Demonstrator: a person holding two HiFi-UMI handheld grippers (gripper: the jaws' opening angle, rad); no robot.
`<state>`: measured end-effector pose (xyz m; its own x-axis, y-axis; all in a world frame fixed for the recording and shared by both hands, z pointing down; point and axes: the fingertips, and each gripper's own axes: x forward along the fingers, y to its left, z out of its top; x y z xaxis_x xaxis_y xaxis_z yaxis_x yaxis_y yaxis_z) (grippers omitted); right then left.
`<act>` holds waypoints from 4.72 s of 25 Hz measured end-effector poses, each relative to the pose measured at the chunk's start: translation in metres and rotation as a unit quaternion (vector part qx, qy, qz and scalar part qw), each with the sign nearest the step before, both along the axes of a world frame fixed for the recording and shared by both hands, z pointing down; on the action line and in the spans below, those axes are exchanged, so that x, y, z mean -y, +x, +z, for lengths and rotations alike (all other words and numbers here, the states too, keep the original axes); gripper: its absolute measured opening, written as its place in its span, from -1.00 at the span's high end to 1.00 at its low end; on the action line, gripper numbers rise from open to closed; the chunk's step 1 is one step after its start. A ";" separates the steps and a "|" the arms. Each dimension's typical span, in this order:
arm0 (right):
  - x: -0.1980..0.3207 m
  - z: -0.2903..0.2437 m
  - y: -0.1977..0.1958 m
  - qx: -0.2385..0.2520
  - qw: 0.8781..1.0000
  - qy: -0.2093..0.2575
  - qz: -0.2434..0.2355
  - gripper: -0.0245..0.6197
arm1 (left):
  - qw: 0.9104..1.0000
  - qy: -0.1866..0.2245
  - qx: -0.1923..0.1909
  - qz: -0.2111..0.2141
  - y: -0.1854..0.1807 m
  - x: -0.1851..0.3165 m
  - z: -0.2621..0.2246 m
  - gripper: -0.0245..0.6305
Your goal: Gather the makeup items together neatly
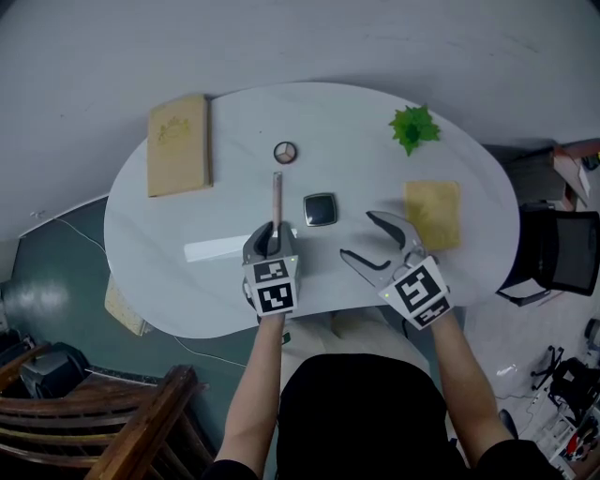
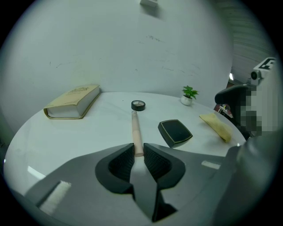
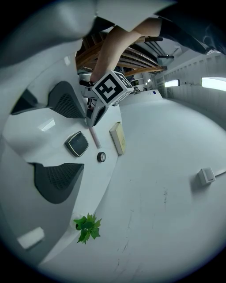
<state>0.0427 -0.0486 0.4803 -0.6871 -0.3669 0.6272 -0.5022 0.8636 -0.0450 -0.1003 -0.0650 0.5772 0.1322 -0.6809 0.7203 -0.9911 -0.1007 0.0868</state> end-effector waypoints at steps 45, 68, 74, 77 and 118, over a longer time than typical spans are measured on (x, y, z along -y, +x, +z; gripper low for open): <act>-0.016 0.003 -0.006 0.005 1.000 -0.007 -0.006 -0.10 | 0.997 -0.003 -0.065 -0.043 0.031 -0.037 0.005 0.67; -0.006 -0.006 -0.015 0.017 1.000 0.005 -0.022 -0.10 | 0.998 0.017 -0.052 -0.033 0.020 -0.039 -0.021 0.58; 0.008 -0.015 -0.030 0.019 0.999 0.015 -0.029 -0.10 | 0.998 0.046 -0.043 -0.017 0.009 -0.037 -0.053 0.58; 0.016 -0.019 -0.040 0.018 0.999 0.021 -0.032 -0.10 | 0.997 0.065 -0.040 -0.017 0.001 -0.035 -0.071 0.58; 0.136 0.076 -0.123 -0.073 0.996 -0.010 -0.046 -0.05 | 0.992 0.100 -0.069 -0.037 -0.049 -0.020 -0.135 0.63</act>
<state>-0.0798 -0.1841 0.5559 -0.6189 -0.2923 0.7290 -0.4227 0.9063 0.0045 -0.1497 -0.0449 0.4419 0.1649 -0.8203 0.5477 -0.9764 -0.0574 0.2080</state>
